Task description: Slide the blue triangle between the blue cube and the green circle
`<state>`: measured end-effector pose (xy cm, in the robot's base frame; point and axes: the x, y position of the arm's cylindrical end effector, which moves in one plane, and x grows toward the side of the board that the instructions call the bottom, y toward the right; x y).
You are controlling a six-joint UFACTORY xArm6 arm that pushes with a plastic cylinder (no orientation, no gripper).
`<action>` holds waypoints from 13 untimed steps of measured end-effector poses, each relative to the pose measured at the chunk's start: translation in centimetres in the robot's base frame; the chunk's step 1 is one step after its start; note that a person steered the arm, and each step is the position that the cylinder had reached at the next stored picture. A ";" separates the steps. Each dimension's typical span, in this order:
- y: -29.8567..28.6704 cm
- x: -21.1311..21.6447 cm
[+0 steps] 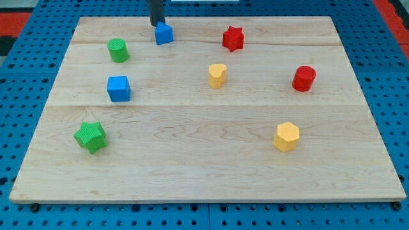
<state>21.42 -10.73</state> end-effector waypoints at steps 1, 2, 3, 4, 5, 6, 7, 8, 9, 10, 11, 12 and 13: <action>-1.6 0.4; 0.9 0.7; 3.5 2.2; 3.5 4.6; 3.5 6.0; 3.7 8.7; 3.9 10.8; 4.4 11.0; 5.2 12.3; 3.5 13.3; 4.7 14.7; 4.3 16.7; 2.4 17.0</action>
<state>38.45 -8.36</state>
